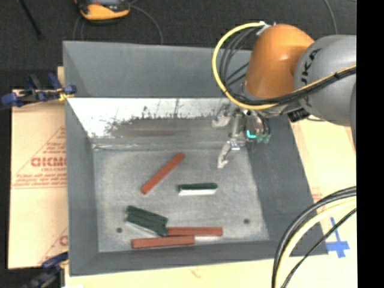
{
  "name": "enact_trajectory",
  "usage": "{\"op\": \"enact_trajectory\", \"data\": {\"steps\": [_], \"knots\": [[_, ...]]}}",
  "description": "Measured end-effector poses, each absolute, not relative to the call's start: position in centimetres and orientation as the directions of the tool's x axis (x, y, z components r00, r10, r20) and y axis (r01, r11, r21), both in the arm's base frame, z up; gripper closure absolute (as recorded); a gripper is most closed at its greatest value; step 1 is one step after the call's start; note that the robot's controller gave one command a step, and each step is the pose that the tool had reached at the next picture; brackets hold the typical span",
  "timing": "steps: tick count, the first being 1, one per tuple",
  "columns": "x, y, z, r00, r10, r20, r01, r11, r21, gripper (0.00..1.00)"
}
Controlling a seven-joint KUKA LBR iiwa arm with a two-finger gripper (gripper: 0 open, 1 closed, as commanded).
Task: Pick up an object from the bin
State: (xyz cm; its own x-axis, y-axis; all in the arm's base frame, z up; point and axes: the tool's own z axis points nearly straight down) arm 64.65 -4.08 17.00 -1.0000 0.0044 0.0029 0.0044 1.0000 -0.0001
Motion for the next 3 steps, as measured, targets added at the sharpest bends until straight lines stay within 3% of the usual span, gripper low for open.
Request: {"op": "enact_trajectory", "data": {"steps": [1, 3], "knots": [[64.82, -4.11, 17.53, -1.000, 0.004, -0.005, 0.004, 1.000, -0.001, 1.00], [64.80, -4.13, 17.58, -1.000, 0.003, -0.005, 0.003, 1.000, -0.002, 1.00]]}}
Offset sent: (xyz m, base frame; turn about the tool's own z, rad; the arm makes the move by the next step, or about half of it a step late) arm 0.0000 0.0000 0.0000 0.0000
